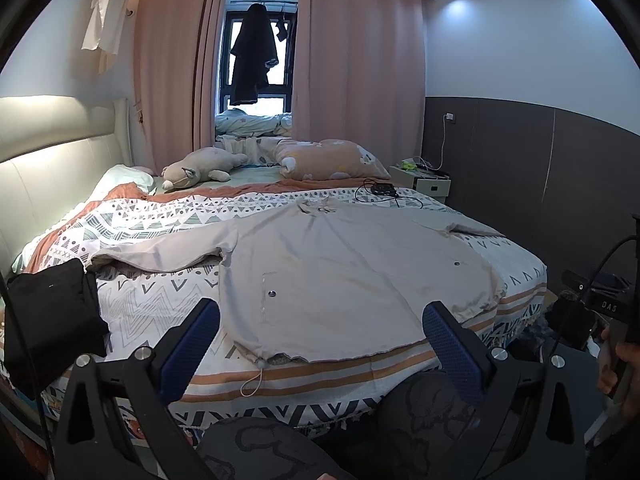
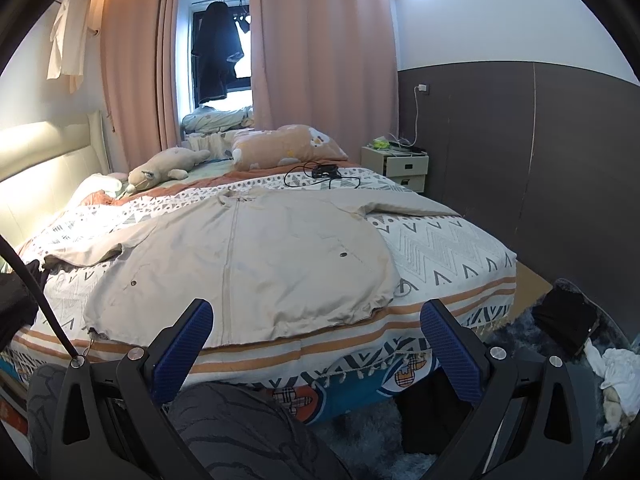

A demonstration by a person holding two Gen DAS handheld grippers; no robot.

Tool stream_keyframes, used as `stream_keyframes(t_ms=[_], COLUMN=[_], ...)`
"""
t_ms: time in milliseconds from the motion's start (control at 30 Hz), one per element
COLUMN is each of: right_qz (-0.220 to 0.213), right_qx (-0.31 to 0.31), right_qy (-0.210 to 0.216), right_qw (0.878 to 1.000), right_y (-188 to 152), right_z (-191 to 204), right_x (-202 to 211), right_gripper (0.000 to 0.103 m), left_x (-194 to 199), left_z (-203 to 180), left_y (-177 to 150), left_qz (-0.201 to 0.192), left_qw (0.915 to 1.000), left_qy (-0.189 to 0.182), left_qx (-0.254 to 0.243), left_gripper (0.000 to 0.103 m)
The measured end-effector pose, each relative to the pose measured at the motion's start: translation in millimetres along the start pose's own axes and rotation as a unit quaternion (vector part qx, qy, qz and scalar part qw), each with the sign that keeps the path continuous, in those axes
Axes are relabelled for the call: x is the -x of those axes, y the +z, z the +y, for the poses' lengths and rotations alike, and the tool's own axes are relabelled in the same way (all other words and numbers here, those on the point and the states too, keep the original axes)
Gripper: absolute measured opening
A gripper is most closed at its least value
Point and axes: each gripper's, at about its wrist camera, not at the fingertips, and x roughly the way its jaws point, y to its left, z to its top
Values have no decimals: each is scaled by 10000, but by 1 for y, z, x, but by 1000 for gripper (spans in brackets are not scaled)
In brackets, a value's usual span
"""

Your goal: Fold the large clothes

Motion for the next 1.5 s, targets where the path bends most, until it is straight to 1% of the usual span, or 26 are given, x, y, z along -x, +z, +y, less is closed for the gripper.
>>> stream_keyframes(t_ms=[333, 667, 1300, 1500], right_qz=[-129, -96, -135, -75], right_qx=[-174, -193, -310, -317], right_qy=[-9, -61, -110, -143], right_qw=[9998, 9997, 9994, 9994], right_y=[-8, -10, -13, -14], right_z=[-4, -6, -8, -6], right_x=[0, 1, -3, -11], right_gripper=[103, 103, 103, 103], left_x=[-1, -3, -3, -12], left_z=[0, -2, -1, 11], left_y=[-6, -1, 2, 3], left_qz=[47, 29, 26, 82], left_qw=[9998, 9996, 9996, 9993], left_qy=[-140, -223, -204, -180], left_qx=[115, 154, 191, 311], left_gripper=[103, 103, 103, 103])
